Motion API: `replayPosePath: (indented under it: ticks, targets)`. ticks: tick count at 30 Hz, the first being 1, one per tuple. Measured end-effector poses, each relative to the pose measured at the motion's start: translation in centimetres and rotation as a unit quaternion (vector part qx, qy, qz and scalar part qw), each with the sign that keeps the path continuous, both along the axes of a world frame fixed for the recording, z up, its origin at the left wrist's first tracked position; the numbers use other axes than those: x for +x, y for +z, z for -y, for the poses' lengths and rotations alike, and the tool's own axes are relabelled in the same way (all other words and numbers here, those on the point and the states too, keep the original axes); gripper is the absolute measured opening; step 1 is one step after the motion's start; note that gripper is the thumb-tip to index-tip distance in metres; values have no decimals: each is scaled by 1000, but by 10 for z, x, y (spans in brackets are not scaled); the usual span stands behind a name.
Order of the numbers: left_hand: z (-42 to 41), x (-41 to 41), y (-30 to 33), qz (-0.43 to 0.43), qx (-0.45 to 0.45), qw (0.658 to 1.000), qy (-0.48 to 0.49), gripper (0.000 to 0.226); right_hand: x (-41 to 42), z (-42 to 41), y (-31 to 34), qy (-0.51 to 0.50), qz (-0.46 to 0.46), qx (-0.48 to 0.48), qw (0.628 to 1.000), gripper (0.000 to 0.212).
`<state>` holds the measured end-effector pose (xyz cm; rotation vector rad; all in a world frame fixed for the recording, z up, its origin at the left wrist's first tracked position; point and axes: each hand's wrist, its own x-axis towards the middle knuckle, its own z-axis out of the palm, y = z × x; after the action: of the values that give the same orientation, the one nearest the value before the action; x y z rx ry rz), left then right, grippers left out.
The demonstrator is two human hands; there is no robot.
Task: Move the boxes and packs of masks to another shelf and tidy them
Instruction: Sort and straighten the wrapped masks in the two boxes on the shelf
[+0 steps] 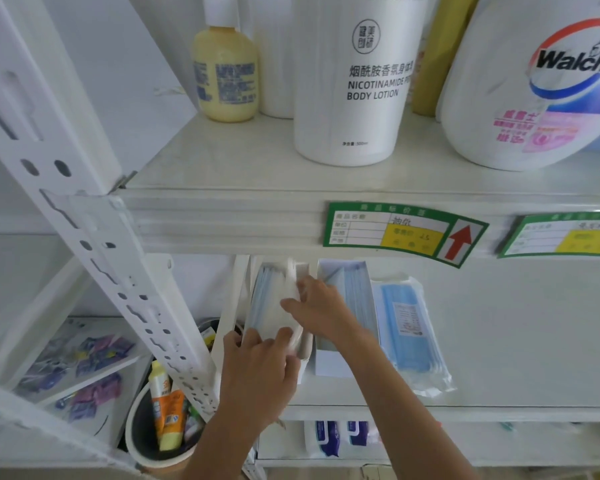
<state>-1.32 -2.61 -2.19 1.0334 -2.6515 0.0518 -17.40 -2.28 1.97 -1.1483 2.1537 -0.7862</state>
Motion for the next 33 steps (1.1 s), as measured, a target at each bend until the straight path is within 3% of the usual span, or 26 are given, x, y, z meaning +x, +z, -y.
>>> replayPosePath:
  ticks: [2,6,8,11,15,19,21,24,26,29,33]
  targets:
    - [-1,-1,-2,4,11,1000,9,42,2,7,7,29,-59,32,997,6]
    - [-5,-1,-4,-44,40,998,23,56,10,17,11,23,-163,39,986,29]
    - [-8,1,-5,-70,54,996,14,55,14,20,7,15,-193,45,980,28]
    - [-8,5,-10,-92,81,992,-12,47,18,26,-1,40,-185,90,978,11]
    - [-2,6,-14,-130,104,986,-22,32,19,30,-8,75,-119,137,981,17]
    - [0,0,-12,-164,98,981,30,27,19,24,-5,-12,-40,39,998,31]
    - [2,-3,-12,-174,98,979,38,42,18,16,1,-35,-28,-19,999,33]
    - [3,-3,-12,-142,57,988,2,32,7,-7,8,-46,-72,-114,990,18]
    - [4,-2,-12,-107,64,992,0,35,-4,-28,6,-86,-153,-128,976,12]
    - [5,-3,-14,-99,91,991,9,44,-17,-62,-12,-97,-283,-27,954,15]
    - [4,-11,-13,-116,88,989,-11,41,-10,-78,-33,-29,-335,93,937,40]
